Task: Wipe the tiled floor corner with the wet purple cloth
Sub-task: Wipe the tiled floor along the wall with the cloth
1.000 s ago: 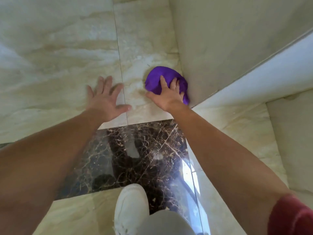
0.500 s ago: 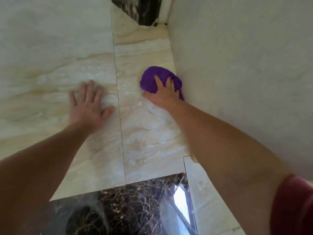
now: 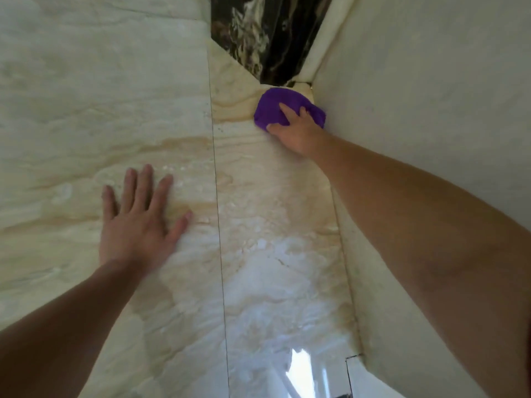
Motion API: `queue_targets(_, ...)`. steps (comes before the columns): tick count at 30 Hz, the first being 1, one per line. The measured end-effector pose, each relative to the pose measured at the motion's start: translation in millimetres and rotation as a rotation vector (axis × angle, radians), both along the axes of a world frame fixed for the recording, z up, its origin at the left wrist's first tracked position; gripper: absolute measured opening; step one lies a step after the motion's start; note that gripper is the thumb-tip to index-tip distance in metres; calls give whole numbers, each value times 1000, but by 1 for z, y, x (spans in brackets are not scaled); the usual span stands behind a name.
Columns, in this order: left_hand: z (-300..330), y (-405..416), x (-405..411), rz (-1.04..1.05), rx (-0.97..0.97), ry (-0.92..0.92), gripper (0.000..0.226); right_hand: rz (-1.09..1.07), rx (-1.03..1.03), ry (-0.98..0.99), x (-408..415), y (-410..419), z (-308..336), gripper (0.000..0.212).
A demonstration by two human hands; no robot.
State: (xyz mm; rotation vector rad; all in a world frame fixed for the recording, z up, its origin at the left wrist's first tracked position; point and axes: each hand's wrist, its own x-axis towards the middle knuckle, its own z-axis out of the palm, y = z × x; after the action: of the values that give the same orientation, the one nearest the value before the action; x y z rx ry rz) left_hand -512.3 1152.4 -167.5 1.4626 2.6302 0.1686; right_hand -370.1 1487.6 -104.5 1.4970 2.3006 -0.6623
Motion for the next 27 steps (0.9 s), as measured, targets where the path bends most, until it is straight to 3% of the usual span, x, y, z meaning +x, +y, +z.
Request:
queue_targets(11,-5,0,0,-2,29,24,80,9,146,130,-21,30,-5,79)
queue_targets(15,0,2,0,6,12,17,81,194,189,155,-29,-9,-15,75)
queue_targets(27,0,2,0,-7,-3,31,82,301,85,217,-145,14,-12,68)
